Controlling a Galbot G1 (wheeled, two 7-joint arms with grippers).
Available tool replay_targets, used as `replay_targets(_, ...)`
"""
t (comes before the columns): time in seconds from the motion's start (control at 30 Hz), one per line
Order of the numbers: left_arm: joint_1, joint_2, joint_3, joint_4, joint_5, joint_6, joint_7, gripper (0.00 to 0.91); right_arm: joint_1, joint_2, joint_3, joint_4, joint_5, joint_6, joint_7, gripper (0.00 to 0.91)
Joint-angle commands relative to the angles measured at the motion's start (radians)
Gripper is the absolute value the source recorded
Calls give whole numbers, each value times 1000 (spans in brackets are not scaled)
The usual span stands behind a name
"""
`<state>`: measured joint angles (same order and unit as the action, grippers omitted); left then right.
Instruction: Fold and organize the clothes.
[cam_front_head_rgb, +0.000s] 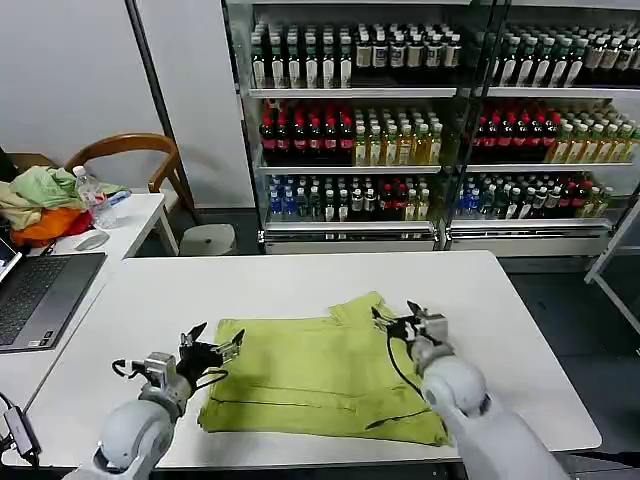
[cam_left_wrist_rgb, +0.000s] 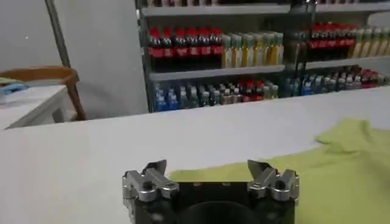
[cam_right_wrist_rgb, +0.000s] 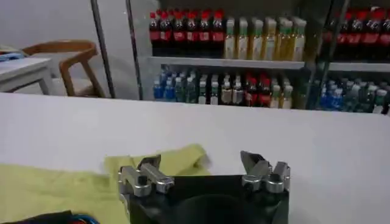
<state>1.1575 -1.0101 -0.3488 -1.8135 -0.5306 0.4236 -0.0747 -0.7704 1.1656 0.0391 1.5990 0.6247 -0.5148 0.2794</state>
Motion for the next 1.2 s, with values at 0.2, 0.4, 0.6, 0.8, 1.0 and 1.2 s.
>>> replay_targets(0.2,-177,1,73,258,6,-2,45,907,187,123,-66,-312,-19,21,-29,907)
replay_targets(0.4,-194,1,72,296,2,-3,54,907,203,139,-53,-363,-13,26,-32,907)
replay_targets(0.6,-203,0,66,301,-11,-3,53,907,181,139,-56,-347,-8,20,-31,907)
replay_targets(0.8,-203,-2,72,308,-10,3,53,907,178,142,-52,-348,-7,19,-29,907)
replay_targets(1.0,-203,-3,68,300,-32,3,79,40,167,139,-54,-319,27,-15,-16,0)
replay_targets(1.2,-195,-9,76,287,-36,0,85,40,152,133,-50,-308,48,-17,-13,0)
